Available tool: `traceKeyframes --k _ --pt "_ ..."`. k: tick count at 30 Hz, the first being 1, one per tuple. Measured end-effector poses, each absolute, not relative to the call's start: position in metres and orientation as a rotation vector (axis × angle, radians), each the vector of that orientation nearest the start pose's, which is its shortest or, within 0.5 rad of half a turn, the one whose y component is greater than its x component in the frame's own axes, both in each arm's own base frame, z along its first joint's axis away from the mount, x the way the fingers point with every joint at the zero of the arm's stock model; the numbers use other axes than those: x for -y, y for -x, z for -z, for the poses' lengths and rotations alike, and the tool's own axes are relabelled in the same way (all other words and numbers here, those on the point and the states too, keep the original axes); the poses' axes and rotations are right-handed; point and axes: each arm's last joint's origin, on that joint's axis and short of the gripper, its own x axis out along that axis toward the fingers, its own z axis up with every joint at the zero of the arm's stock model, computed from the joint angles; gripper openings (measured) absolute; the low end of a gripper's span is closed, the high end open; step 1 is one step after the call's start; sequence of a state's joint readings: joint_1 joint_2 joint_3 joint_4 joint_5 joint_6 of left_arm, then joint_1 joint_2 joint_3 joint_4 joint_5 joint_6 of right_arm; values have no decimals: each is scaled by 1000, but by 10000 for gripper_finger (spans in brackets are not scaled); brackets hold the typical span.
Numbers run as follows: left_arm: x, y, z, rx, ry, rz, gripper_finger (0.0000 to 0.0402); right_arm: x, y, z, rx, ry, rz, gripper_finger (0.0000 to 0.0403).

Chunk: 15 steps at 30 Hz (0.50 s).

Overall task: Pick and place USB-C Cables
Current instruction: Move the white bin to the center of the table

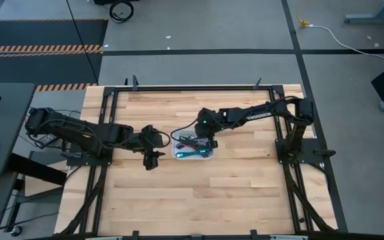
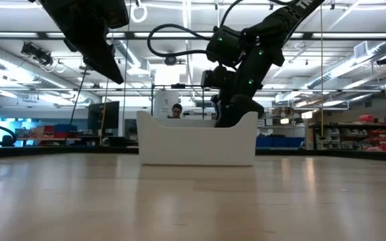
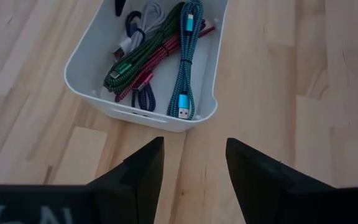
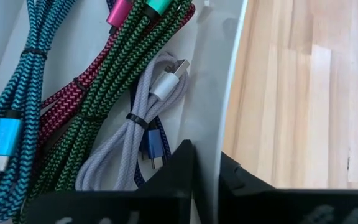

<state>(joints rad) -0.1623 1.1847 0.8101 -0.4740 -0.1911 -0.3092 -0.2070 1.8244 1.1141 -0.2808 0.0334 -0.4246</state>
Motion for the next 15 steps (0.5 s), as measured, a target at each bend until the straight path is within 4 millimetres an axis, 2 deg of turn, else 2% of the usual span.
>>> traceKeyframes --k 7,15 --pt "32 -232 -242 -820 161 -163 181 73 -357 -164 -1020 314 -1 69" --pt "32 -232 -242 -820 159 -163 180 66 -359 -164 -1006 368 -38 86"
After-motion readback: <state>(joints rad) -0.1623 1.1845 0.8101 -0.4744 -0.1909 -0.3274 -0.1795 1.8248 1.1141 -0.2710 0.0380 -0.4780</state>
